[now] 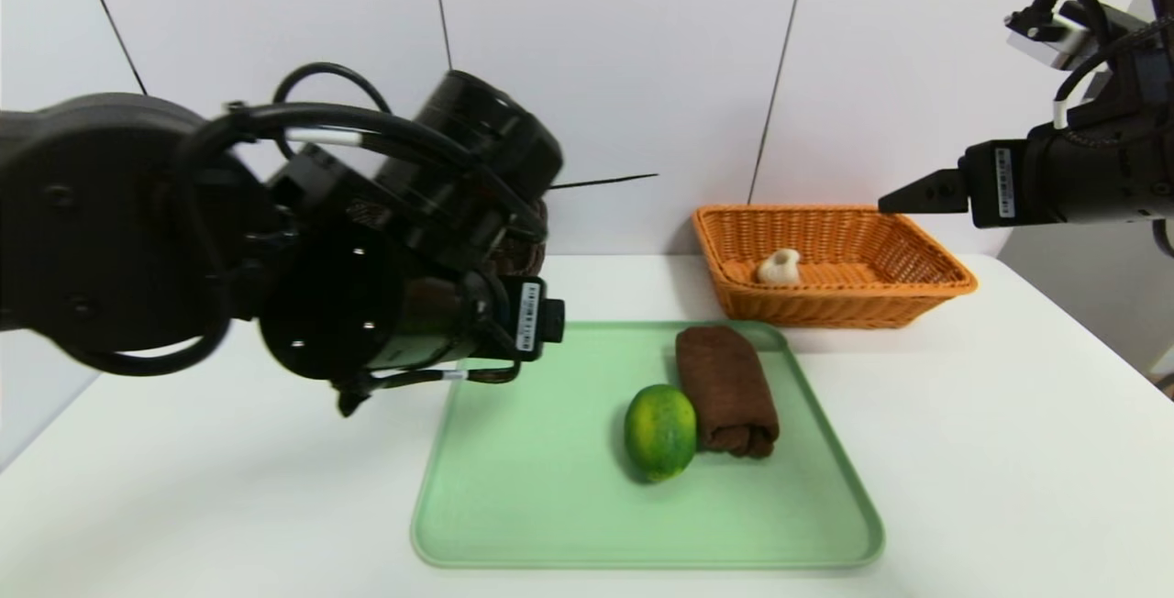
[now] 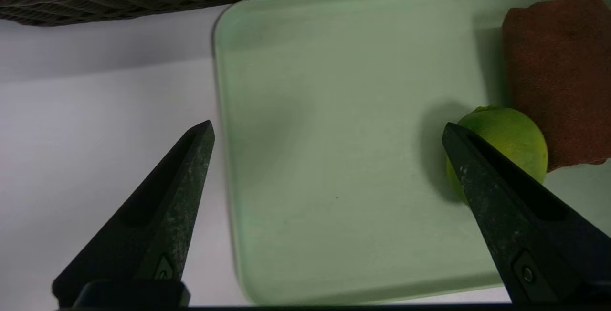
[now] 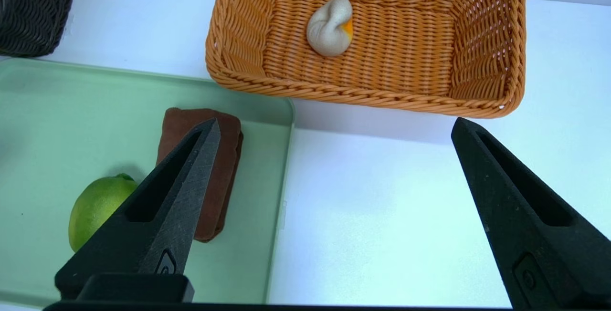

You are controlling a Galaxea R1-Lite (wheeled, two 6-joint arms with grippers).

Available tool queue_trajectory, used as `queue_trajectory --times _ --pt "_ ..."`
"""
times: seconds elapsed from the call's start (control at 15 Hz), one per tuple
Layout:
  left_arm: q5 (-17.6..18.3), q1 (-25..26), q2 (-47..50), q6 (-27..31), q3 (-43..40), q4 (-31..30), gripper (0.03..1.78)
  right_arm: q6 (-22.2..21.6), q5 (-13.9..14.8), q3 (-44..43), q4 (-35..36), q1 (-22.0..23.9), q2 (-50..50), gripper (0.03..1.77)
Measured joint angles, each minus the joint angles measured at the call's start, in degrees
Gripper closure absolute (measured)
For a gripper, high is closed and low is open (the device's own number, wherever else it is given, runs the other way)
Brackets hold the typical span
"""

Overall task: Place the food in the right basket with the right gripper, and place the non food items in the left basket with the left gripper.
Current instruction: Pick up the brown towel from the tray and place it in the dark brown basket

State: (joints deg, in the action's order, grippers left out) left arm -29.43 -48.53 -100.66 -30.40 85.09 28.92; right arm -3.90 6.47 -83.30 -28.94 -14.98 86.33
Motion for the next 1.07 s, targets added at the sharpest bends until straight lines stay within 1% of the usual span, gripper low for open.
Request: queue_trajectory --times 0.07,0.2,0.4,0.53,0.67,0.87,0.93,1.07 --pt "-0.78 -1.44 -2.79 -1.45 2.86 1.06 0.12 -0.01 0.02 0.34 0.09 -0.01 -0.43 0.11" --pt "-1.19 -3.58 -7.64 -4.79 8.81 4.07 0.12 -0.48 0.0 0.91 0.11 -0.01 -1.02 0.11" --pt "-1.3 -6.45 -14.17 -10.02 18.36 11.15 0.12 -0.48 0.0 1.93 0.3 0.0 -1.57 0.11" --pt "-1.28 -8.25 -17.97 -11.52 23.43 15.21 0.12 -0.45 -0.11 2.34 0.33 0.16 -1.72 0.11" --pt "-0.78 -9.4 -20.31 -11.46 25.41 16.68 0.12 -0.48 -0.11 2.66 0.34 0.38 -1.74 0.11" --pt "-0.55 -9.98 -22.16 -11.11 25.97 19.43 0.12 -0.48 -0.11 3.58 0.37 0.55 -1.8 0.11" --pt "0.07 -10.03 -22.49 -11.08 26.05 19.48 0.12 -0.45 -0.11 3.86 0.45 0.57 -1.8 0.11" --pt "2.54 -10.15 -22.74 -11.11 26.16 19.32 0.12 -0.48 0.0 4.39 0.48 0.6 -1.8 0.11"
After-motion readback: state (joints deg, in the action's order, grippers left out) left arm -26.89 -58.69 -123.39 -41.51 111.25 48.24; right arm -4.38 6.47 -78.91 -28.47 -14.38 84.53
